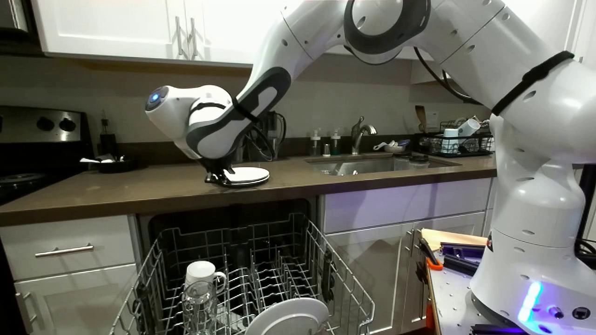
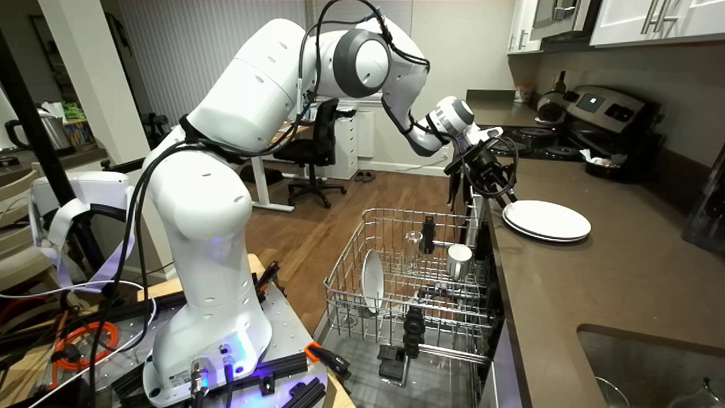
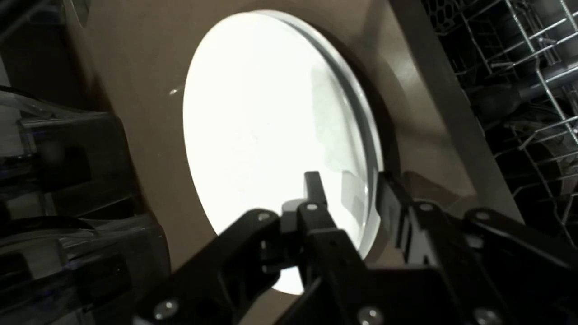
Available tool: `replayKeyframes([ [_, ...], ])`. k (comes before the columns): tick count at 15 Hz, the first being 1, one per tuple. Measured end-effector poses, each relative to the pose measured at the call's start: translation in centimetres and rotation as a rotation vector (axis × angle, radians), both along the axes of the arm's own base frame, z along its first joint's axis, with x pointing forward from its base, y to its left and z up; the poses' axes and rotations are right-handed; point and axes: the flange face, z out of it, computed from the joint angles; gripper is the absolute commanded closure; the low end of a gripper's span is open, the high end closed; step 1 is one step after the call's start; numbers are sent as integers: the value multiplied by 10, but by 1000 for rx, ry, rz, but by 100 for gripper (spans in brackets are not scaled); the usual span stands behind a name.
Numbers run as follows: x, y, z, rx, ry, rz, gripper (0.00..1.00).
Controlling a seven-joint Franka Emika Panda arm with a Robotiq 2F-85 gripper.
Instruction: Pick up the plate and put it in the dishwasher
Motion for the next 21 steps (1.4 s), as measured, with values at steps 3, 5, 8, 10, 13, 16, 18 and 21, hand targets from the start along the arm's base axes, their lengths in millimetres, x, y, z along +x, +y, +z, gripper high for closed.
replayKeyframes([
  [3,2,0,3,0,-7,0,58],
  [5,3,0,5,0,-12,0,54],
  [8,3,0,6,0,-13,0,54],
  [10,3,0,6,1,-13,1,55],
  [13,3,0,6,1,-13,2,63],
  [16,3,0,5,1,-10,6,57],
  [18,3,0,4,2,-8,8,52],
  [21,3,-1,1,1,-4,12,50],
])
